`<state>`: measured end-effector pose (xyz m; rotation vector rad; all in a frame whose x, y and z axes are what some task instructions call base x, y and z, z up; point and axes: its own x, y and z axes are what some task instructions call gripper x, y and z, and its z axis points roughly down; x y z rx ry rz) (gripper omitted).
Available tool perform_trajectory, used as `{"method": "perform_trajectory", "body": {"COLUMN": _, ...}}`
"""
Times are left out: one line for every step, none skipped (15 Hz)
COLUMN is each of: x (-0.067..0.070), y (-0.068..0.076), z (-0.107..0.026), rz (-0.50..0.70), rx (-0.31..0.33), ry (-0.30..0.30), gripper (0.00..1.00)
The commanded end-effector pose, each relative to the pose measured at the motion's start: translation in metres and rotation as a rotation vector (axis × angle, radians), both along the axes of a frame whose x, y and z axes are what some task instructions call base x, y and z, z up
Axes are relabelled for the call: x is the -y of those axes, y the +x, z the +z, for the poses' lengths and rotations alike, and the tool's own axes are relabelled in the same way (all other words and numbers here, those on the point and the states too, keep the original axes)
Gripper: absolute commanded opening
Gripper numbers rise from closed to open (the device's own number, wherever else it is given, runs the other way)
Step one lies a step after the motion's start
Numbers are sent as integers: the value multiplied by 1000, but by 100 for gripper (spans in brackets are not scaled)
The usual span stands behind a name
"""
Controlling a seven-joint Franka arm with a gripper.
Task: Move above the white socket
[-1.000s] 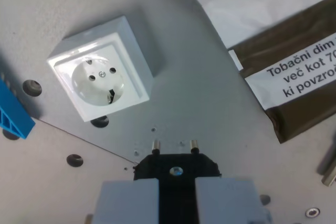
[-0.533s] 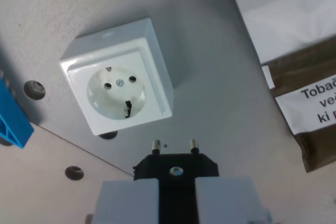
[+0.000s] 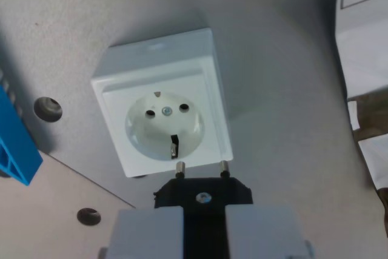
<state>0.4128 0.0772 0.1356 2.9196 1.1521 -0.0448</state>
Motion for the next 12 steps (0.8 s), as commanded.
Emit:
{"method": "perform_trajectory", "body": {"x": -2, "y": -6, "z": -12, "rz": 116, "rx": 105, "ry": 15, "gripper": 0}}
{"method": "perform_trajectory", "body": {"x": -3, "y": -7, "z": -15, "rz": 119, "rx": 106, "ry": 14, "gripper": 0}}
{"method": "perform_trajectory", "body": {"x": -4, "y": -9, "z": -17, "rz": 120, "rx": 108, "ry": 13, "gripper": 0}}
{"method": "perform_trajectory", "body": {"x": -5, "y": -10, "z": -20, "rz": 119, "rx": 110, "ry": 11, "gripper": 0}}
{"method": "perform_trajectory", "body": {"x": -6, "y": -11, "z": -22, "rz": 118, "rx": 108, "ry": 9, "gripper": 0}}
{"method": "perform_trajectory", "body": {"x": -7, "y": -12, "z": -23, "rz": 117, "rx": 108, "ry": 8, "gripper": 0}}
{"method": "perform_trajectory", "body": {"x": -8, "y": -13, "z": -25, "rz": 117, "rx": 107, "ry": 7, "gripper": 0}}
{"method": "perform_trajectory", "body": {"x": -9, "y": -13, "z": -26, "rz": 116, "rx": 108, "ry": 7, "gripper": 0}}
{"method": "perform_trajectory", "body": {"x": -9, "y": -14, "z": -28, "rz": 114, "rx": 109, "ry": 7, "gripper": 0}}
{"method": "perform_trajectory", "body": {"x": -10, "y": -15, "z": -29, "rz": 112, "rx": 109, "ry": 7, "gripper": 0}}
{"method": "perform_trajectory", "body": {"x": -10, "y": -15, "z": -29, "rz": 111, "rx": 109, "ry": 7, "gripper": 0}}
{"method": "perform_trajectory", "body": {"x": -11, "y": -16, "z": -30, "rz": 108, "rx": 110, "ry": 7, "gripper": 0}}
